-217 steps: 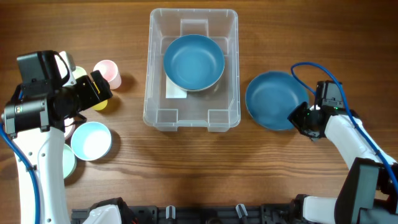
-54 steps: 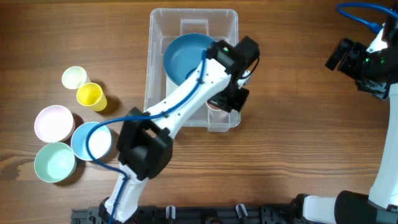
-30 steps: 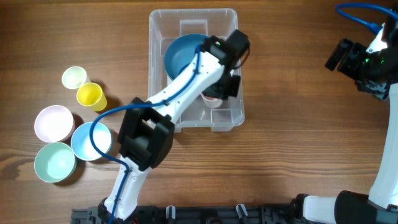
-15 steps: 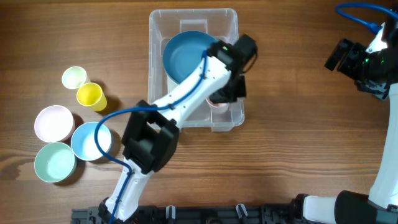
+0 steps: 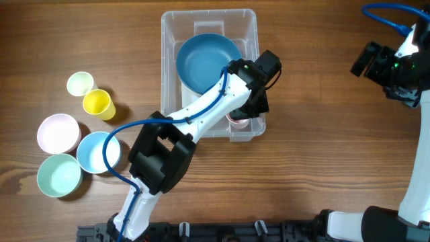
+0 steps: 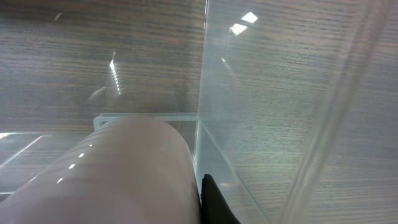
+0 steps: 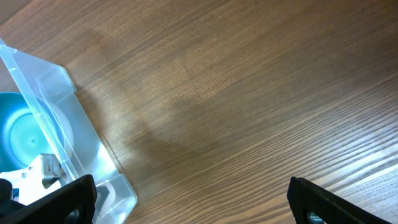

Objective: Pack container
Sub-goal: 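Lower the pink cup into the bin's near right corner and release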

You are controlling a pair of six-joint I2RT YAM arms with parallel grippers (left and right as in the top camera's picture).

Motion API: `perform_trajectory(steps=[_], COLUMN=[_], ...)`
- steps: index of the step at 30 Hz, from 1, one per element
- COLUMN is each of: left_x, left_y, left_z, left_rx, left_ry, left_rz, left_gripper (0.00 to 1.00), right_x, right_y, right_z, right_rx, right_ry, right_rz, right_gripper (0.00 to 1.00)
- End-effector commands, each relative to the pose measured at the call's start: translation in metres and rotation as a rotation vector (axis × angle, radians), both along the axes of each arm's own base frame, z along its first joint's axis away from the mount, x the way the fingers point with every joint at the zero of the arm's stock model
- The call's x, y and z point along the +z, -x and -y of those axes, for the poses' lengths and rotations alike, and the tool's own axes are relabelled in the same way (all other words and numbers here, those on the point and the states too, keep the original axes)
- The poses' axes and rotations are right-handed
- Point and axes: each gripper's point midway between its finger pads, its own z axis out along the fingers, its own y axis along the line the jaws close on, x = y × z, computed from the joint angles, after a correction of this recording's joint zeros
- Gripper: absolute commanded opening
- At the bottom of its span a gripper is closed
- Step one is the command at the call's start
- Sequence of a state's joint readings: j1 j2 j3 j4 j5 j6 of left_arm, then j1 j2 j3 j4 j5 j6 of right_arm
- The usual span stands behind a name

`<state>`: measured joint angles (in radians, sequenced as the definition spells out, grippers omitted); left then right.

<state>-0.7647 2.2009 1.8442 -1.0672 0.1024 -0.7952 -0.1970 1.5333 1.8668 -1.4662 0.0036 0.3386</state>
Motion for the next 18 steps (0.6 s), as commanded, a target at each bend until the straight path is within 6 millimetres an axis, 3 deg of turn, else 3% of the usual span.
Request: perform_trajectory(steps=[1, 9, 18], left_x=[-0.024, 0.005, 0.005], left_y=[0.007, -0.014, -0.012], left_z=[-0.019, -0.037, -0.043], left_rx=[0.007, 0.056, 0.064], left_ry=[-0.079, -0.086, -0.1], left_rz=[-0.045, 0.047, 0.031], left_gripper=[0.04, 0.04, 0.04], right_x=[0.002, 0.001, 0.002], right_y=[0.003, 0.004, 0.004], right_z=[-0.002, -0.002, -0.002], right_rx=[0.014, 0.014, 0.014], right_ry=[0.0, 0.001, 0.0], right_rz=[0.004, 0.003, 0.003], right_gripper=[1.0, 1.0, 1.0])
